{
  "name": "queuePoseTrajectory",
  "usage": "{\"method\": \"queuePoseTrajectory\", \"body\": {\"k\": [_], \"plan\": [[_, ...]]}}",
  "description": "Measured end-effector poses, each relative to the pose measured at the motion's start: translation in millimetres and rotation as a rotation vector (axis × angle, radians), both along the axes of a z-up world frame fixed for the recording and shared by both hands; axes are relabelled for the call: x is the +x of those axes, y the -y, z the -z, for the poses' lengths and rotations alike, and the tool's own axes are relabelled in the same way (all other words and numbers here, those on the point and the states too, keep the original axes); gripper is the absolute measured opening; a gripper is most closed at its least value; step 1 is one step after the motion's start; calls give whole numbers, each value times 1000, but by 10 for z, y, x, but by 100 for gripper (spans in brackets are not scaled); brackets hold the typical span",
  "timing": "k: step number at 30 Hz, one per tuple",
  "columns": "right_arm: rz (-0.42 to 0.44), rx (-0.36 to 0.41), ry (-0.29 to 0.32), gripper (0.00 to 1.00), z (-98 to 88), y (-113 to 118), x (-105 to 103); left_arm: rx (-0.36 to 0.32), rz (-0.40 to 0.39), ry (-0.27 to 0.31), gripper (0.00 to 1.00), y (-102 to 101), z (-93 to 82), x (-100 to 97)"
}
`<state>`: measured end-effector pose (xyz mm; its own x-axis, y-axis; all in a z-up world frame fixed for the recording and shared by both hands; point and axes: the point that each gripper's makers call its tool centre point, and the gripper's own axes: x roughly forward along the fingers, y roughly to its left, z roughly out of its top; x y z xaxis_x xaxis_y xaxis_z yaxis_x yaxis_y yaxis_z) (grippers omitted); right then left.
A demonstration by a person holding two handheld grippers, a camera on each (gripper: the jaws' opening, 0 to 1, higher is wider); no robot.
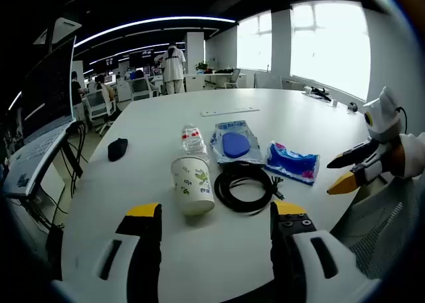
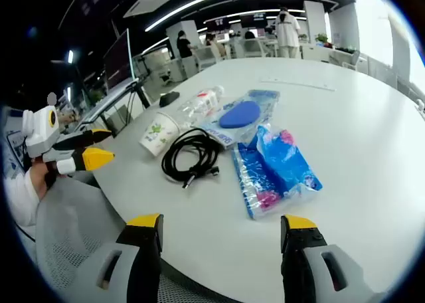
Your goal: Arrange the tabletop items into an orderly group along one side of the table until the central work area is clear of visible clutter.
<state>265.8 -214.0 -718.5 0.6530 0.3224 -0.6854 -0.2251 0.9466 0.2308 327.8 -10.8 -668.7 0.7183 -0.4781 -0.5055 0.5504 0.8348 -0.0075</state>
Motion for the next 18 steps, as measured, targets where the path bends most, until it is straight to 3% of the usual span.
{"method": "queuePoseTrajectory", "body": {"k": [18], "plan": [[8, -25, 24, 70, -20, 39, 39, 14, 10, -18, 66, 19, 57, -10]]}}
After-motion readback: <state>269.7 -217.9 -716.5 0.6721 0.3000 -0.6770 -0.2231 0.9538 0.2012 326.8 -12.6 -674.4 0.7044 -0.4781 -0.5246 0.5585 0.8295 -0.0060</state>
